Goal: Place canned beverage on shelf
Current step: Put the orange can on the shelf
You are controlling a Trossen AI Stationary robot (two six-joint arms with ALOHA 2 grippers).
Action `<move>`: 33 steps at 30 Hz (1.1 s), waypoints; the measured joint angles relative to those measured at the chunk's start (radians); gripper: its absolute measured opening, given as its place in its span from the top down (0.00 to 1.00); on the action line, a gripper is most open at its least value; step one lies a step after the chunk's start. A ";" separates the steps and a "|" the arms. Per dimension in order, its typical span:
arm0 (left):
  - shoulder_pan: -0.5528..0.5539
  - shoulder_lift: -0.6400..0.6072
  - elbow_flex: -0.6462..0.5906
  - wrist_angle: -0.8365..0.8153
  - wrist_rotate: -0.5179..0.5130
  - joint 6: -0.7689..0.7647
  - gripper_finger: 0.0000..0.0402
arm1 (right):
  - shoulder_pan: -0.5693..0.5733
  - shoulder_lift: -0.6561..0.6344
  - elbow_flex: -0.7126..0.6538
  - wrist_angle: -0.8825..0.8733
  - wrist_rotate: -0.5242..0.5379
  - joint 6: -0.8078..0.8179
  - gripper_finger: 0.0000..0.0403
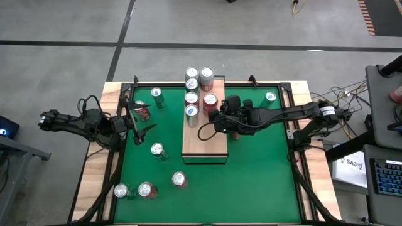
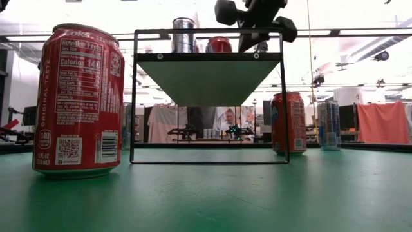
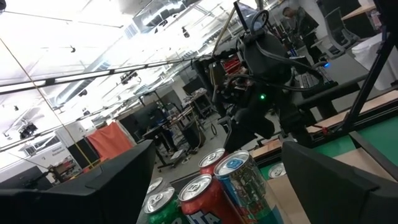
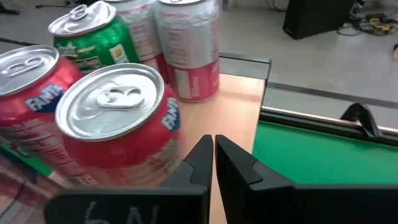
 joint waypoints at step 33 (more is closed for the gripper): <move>0.000 -0.001 0.000 0.006 0.000 0.002 0.17 | -0.022 0.026 0.000 0.181 0.002 -0.140 0.98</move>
